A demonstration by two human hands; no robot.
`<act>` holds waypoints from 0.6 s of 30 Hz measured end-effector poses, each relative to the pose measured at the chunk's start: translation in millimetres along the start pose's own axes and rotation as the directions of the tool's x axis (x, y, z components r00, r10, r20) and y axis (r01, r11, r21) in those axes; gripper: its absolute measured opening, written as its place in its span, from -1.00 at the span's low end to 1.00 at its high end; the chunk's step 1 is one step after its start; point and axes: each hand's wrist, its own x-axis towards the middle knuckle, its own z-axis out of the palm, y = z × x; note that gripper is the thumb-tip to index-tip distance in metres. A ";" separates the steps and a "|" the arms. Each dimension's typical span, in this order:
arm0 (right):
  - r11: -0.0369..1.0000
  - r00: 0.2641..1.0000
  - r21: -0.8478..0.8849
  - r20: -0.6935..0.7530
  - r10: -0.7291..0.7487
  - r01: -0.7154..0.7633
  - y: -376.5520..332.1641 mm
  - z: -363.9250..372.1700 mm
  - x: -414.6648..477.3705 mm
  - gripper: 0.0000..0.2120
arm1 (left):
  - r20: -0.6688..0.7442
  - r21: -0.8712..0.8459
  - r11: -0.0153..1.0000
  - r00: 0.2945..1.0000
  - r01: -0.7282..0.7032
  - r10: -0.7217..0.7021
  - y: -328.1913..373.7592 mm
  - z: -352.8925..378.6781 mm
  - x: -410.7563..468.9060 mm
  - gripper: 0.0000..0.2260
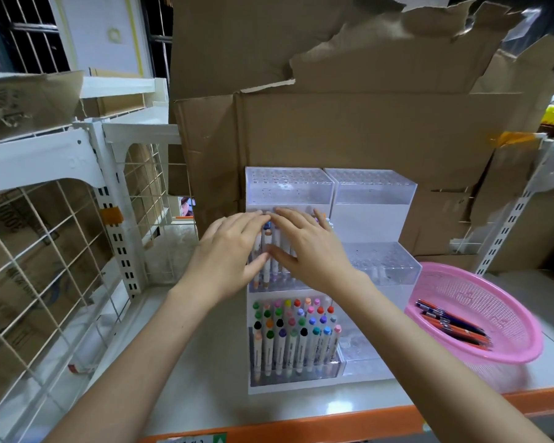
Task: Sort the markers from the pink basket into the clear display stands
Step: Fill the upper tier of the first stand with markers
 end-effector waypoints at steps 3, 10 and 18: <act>0.999 1.000 0.023 0.008 0.030 -0.031 10.3 -9.6 -4.2 -0.47 | 0.120 0.062 0.998 0.993 -0.022 0.014 8.7 -2.7 10.4 -0.36; 0.991 0.991 0.024 0.023 0.131 -0.132 59.6 -33.7 -31.1 -0.46 | 0.138 0.058 0.995 0.987 -0.086 0.077 56.8 0.7 45.9 -0.36; 0.961 0.958 -0.079 0.093 0.273 -0.266 148.7 -64.2 -99.5 -0.43 | 0.177 -0.031 0.983 0.967 -0.179 0.181 149.3 40.7 85.5 -0.36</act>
